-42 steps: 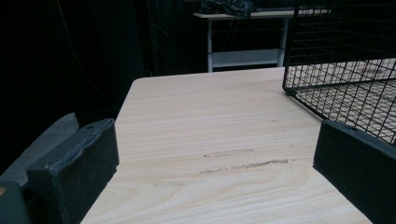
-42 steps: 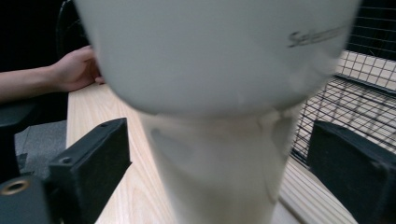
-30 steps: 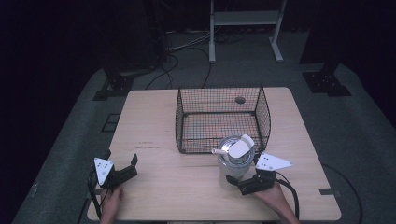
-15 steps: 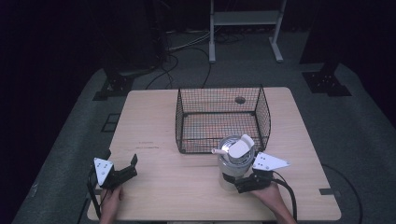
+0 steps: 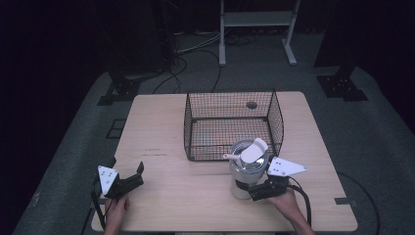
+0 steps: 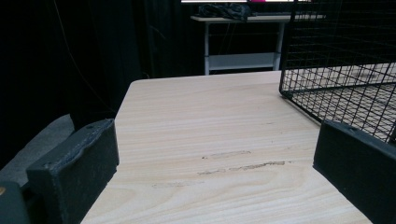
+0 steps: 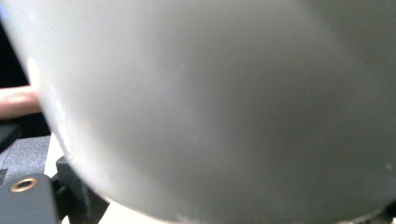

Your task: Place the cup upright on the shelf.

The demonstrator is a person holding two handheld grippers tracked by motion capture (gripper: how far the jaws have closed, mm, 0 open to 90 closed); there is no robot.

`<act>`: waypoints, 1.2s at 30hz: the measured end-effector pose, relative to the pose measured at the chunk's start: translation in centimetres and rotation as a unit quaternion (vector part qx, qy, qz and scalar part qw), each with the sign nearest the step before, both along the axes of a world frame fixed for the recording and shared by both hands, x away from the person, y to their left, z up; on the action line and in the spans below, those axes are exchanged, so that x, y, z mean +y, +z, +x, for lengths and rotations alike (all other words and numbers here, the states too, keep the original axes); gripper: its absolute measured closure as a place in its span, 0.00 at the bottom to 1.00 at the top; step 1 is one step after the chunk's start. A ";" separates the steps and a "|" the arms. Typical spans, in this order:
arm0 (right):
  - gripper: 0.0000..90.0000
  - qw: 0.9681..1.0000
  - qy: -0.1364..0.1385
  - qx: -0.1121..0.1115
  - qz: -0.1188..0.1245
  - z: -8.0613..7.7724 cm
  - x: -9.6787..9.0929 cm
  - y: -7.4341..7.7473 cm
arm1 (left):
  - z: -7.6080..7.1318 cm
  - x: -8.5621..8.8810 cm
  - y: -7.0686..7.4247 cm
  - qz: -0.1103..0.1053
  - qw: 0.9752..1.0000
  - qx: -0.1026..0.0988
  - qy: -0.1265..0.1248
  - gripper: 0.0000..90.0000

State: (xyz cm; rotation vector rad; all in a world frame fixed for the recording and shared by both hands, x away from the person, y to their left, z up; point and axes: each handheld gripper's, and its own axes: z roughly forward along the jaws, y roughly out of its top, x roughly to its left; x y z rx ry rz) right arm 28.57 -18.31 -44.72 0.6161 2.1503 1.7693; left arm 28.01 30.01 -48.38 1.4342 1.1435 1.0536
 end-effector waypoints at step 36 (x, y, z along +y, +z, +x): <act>0.09 0.998 0.015 -0.054 -0.024 10.5 2.9 12.9 | 0.0 0.0 0.0 -0.002 1.000 -0.004 -0.002 0.00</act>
